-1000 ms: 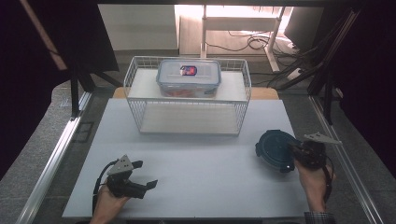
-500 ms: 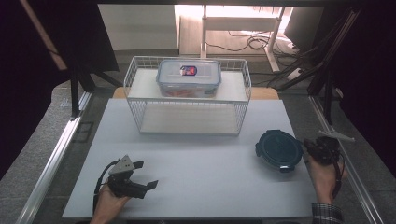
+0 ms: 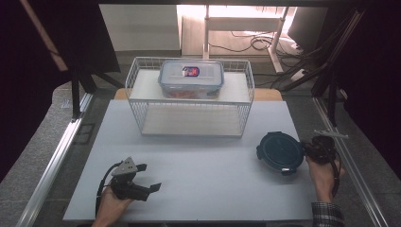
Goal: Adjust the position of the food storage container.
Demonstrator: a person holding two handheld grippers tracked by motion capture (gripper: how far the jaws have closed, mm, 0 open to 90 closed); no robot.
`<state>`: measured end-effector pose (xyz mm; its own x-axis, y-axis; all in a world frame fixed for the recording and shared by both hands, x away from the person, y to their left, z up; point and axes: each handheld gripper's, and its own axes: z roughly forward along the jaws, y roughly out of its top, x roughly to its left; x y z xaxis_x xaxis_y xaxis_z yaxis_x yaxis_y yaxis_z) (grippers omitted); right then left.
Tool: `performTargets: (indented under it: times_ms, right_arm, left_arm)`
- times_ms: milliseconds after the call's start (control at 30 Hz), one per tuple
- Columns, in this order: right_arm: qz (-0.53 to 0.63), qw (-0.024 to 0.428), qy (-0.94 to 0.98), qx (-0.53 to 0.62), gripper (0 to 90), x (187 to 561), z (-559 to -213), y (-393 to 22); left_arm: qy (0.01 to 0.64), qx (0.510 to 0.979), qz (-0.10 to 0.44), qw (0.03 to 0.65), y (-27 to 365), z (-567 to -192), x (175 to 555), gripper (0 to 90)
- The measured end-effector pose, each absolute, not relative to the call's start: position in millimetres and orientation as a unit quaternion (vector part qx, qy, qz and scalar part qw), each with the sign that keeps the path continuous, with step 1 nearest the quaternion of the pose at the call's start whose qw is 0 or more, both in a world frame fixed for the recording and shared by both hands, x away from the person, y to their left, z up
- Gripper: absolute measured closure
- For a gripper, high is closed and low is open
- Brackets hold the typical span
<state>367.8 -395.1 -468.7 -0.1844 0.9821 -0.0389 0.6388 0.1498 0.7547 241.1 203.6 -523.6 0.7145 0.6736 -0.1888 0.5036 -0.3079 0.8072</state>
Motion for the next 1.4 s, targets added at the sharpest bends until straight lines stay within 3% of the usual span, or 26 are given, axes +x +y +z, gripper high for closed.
performTargets:
  times_ms: [667, 1400]
  right_arm:
    - [0.337, 0.222, 0.748, 0.527, 89.6, 347, -472, -342]
    - [0.36, 0.157, 0.808, 0.439, 89.7, 324, -476, -254]
  left_arm:
    - [0.362, 0.808, 0.086, 0.457, 201, -525, 241, 5.2]
    - [0.362, 0.807, 0.082, 0.459, 201, -524, 241, 5.2]
